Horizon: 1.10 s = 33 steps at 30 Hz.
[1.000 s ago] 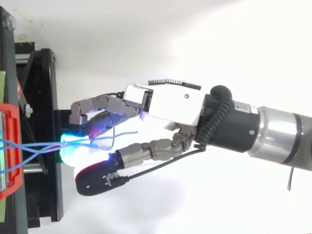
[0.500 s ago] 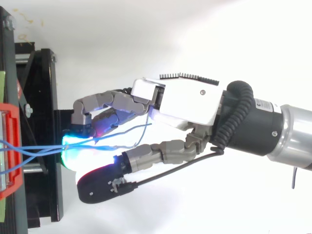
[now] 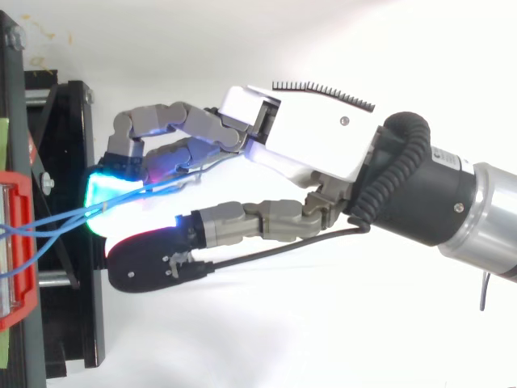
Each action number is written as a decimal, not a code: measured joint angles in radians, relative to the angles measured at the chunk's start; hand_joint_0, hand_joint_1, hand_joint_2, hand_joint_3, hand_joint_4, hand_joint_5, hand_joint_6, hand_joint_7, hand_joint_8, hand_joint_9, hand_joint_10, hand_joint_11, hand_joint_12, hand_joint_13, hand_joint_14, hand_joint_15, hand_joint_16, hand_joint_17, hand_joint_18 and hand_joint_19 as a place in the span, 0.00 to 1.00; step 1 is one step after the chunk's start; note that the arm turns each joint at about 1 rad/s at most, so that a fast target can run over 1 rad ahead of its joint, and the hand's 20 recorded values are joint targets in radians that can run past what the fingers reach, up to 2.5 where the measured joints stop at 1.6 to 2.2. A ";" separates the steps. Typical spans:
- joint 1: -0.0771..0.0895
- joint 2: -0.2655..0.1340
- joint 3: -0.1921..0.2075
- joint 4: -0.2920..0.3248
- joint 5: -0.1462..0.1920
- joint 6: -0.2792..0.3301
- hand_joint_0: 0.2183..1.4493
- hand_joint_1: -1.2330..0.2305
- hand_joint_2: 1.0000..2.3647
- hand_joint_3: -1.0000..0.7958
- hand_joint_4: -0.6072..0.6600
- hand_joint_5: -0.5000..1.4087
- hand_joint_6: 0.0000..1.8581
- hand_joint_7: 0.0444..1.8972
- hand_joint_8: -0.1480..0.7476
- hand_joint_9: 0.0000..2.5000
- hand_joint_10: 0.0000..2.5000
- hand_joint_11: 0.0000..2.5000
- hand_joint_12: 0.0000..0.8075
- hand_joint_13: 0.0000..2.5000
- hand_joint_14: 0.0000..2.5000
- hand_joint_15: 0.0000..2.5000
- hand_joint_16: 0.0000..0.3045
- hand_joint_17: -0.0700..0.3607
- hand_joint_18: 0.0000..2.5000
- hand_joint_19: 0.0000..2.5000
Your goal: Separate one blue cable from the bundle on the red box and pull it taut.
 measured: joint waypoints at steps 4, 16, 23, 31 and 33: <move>0.000 0.000 0.000 -0.004 0.006 -0.003 0.28 0.38 0.01 0.44 0.59 0.21 0.39 0.58 0.54 0.32 0.00 0.17 0.49 0.25 0.00 0.11 0.15 0.41 0.24 0.13; 0.008 0.001 0.023 -0.016 0.004 0.001 0.25 0.26 0.01 0.36 0.60 0.18 0.45 0.52 0.53 0.32 0.00 0.20 0.49 0.26 0.00 0.12 0.15 0.41 0.26 0.15; 0.016 0.001 0.047 -0.062 0.003 0.007 0.27 0.50 0.01 0.34 0.59 0.21 0.43 0.56 0.54 0.36 0.01 0.20 0.48 0.27 0.00 0.12 0.15 0.39 0.26 0.16; 0.018 0.001 0.051 -0.083 0.003 0.027 0.27 0.41 0.01 0.42 0.60 0.20 0.43 0.55 0.55 0.36 0.01 0.21 0.50 0.28 0.00 0.12 0.16 0.41 0.27 0.15; 0.019 0.001 0.051 -0.083 0.004 0.028 0.27 0.39 0.01 0.44 0.61 0.20 0.44 0.54 0.57 0.36 0.00 0.22 0.53 0.28 0.00 0.12 0.17 0.43 0.28 0.15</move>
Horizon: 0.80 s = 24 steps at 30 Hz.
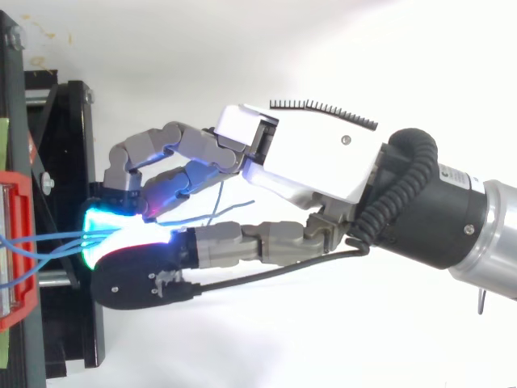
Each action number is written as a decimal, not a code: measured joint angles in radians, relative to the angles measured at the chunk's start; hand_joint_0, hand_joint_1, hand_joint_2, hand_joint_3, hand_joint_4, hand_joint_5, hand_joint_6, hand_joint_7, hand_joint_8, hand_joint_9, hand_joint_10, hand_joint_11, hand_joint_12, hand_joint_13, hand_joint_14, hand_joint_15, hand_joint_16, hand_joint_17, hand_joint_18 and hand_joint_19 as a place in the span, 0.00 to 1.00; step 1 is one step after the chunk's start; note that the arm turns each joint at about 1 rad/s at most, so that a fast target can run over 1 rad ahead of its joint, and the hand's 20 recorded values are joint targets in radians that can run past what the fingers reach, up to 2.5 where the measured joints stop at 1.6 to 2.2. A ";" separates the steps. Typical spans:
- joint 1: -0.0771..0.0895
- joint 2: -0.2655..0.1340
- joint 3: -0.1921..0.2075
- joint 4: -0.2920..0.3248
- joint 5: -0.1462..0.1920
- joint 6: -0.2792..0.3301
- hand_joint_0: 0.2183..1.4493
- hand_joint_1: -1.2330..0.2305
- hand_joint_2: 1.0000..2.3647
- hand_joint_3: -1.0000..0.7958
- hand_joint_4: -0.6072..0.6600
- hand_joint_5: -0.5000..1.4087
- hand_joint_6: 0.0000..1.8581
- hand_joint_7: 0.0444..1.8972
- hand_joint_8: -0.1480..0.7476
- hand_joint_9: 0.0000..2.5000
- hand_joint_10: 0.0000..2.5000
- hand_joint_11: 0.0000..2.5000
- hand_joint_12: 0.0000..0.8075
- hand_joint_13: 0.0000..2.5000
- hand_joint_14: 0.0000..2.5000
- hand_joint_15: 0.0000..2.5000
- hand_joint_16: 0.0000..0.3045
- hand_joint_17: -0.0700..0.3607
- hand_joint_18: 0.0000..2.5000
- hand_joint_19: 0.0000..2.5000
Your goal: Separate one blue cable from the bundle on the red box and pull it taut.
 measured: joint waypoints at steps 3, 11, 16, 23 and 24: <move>0.000 0.000 0.000 0.000 0.000 0.000 0.27 0.33 0.01 0.48 0.61 0.19 0.45 0.52 0.58 0.35 0.00 0.23 0.54 0.28 0.00 0.13 0.18 0.44 0.29 0.14; 0.000 0.005 0.001 -0.003 -0.002 0.005 0.26 0.26 0.01 0.34 0.60 0.18 0.46 0.52 0.52 0.33 0.01 0.26 0.49 0.26 0.00 0.13 0.15 0.40 0.27 0.16; 0.000 0.025 0.001 -0.045 -0.001 0.008 0.24 0.48 0.00 0.30 0.60 0.19 0.45 0.54 0.54 0.36 0.01 0.25 0.49 0.27 0.00 0.13 0.16 0.41 0.27 0.17; 0.006 0.037 0.001 -0.168 -0.008 0.020 0.27 0.40 0.01 0.46 0.61 0.19 0.46 0.52 0.57 0.36 0.00 0.25 0.52 0.29 0.00 0.13 0.16 0.42 0.29 0.17; 0.007 0.037 0.001 -0.182 -0.009 0.027 0.27 0.39 0.01 0.47 0.61 0.19 0.46 0.52 0.57 0.36 0.01 0.26 0.52 0.29 0.00 0.13 0.17 0.43 0.30 0.16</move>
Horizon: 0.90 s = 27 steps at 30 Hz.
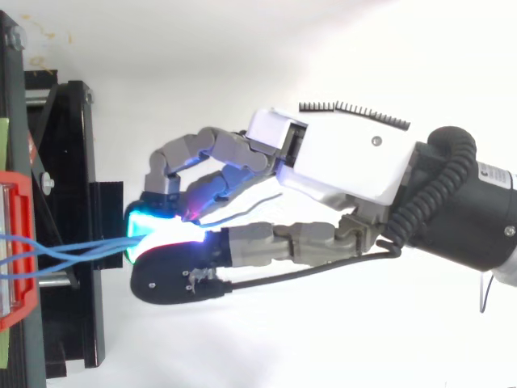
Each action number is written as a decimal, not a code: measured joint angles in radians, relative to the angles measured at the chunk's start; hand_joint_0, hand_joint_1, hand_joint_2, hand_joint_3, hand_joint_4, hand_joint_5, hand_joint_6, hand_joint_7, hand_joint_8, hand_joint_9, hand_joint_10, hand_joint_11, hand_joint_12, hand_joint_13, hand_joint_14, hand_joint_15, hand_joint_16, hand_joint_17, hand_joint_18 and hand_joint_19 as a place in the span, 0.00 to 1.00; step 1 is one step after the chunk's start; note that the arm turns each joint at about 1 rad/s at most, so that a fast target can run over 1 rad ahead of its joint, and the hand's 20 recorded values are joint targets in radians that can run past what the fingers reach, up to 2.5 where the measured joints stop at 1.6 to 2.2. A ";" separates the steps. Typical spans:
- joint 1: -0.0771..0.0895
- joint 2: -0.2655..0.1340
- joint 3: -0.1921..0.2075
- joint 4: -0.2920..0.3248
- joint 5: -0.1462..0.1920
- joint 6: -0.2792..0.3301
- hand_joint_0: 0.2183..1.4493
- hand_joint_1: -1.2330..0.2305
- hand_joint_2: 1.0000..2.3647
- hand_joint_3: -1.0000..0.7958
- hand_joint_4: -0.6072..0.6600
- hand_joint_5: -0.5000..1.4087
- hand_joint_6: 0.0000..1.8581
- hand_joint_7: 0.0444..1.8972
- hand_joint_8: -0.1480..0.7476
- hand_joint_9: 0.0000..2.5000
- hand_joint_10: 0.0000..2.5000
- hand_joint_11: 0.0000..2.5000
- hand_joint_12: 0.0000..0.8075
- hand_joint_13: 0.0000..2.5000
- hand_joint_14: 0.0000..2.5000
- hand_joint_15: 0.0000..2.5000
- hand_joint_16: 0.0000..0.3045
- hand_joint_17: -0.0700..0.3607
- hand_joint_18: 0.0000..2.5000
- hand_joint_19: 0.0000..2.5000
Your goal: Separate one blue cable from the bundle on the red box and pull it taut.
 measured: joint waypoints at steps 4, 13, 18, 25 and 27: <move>0.002 0.000 0.000 -0.021 -0.004 0.023 0.29 0.29 0.01 0.50 0.58 0.18 0.47 0.50 0.57 0.35 0.01 0.27 0.53 0.28 0.00 0.13 0.17 0.43 0.30 0.16; 0.003 0.001 0.013 -0.027 -0.015 0.035 0.24 0.31 0.00 0.28 0.60 0.18 0.46 0.52 0.53 0.34 0.01 0.28 0.49 0.27 0.00 0.13 0.16 0.41 0.28 0.17; 0.003 0.002 0.037 -0.049 -0.017 0.032 0.28 0.52 0.00 0.33 0.60 0.19 0.46 0.56 0.53 0.37 0.01 0.28 0.48 0.28 0.00 0.14 0.15 0.40 0.27 0.19; 0.003 0.004 0.071 -0.112 -0.019 0.030 0.27 0.38 0.01 0.47 0.61 0.18 0.47 0.50 0.58 0.36 0.01 0.28 0.54 0.30 0.00 0.15 0.18 0.44 0.32 0.17; 0.003 0.004 0.075 -0.120 -0.019 0.030 0.29 0.32 0.01 0.49 0.59 0.17 0.47 0.49 0.57 0.35 0.01 0.30 0.53 0.30 0.00 0.15 0.17 0.44 0.31 0.17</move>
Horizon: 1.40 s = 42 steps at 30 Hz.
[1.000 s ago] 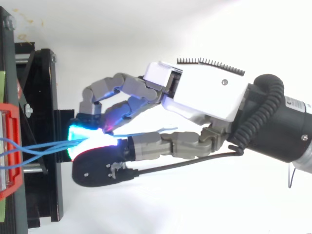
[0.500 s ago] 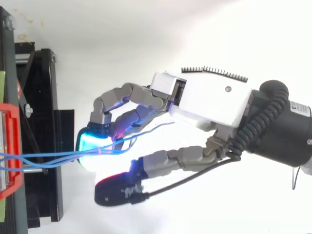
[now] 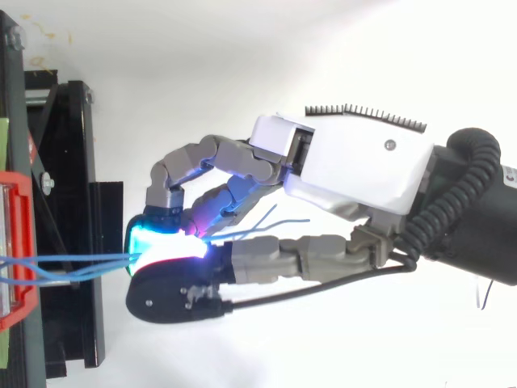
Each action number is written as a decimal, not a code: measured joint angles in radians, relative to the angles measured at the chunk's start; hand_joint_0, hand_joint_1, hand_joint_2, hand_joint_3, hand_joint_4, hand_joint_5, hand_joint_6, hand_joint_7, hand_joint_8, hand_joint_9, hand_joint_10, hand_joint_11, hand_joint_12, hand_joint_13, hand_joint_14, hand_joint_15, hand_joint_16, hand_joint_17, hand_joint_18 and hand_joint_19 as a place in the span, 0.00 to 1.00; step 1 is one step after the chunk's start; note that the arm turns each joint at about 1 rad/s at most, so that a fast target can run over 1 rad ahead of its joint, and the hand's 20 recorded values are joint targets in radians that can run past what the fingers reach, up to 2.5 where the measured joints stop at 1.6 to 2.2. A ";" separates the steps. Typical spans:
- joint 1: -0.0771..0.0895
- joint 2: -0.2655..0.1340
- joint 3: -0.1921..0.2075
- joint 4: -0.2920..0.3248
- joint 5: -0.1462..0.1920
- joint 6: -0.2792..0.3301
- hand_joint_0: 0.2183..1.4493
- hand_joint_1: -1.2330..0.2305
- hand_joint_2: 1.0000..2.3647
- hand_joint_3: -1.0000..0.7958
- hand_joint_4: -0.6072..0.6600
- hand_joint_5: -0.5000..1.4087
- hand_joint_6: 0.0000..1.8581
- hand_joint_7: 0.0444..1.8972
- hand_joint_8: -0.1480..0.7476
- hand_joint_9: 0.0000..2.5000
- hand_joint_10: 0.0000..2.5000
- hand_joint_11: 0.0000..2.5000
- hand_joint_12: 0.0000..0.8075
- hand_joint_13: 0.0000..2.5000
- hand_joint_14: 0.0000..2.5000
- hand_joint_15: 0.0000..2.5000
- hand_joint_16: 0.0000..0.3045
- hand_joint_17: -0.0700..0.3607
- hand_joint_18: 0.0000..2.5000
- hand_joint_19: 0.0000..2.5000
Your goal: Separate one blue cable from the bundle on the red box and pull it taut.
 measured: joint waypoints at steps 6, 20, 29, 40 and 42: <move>0.000 0.000 0.004 -0.006 0.000 -0.001 0.37 0.21 0.01 0.44 0.53 0.16 0.48 0.48 0.50 0.31 0.01 0.32 0.47 0.27 0.00 0.14 0.15 0.40 0.29 0.16; -0.001 0.034 0.012 -0.009 0.005 -0.042 0.23 0.54 0.00 0.28 0.60 0.19 0.46 0.53 0.55 0.37 0.01 0.31 0.51 0.29 0.00 0.16 0.16 0.42 0.30 0.19; -0.001 0.036 0.012 -0.006 0.005 -0.049 0.28 0.33 0.01 0.48 0.58 0.17 0.47 0.50 0.56 0.35 0.01 0.32 0.53 0.30 0.00 0.16 0.17 0.43 0.32 0.18; -0.001 0.036 0.012 -0.007 0.006 -0.053 0.41 0.19 0.01 0.41 0.53 0.16 0.47 0.48 0.51 0.32 0.01 0.34 0.48 0.28 0.00 0.15 0.15 0.40 0.31 0.16; -0.001 0.036 0.011 -0.007 0.006 -0.053 0.43 0.18 0.01 0.38 0.55 0.16 0.47 0.50 0.51 0.32 0.01 0.34 0.48 0.28 0.00 0.15 0.15 0.40 0.31 0.16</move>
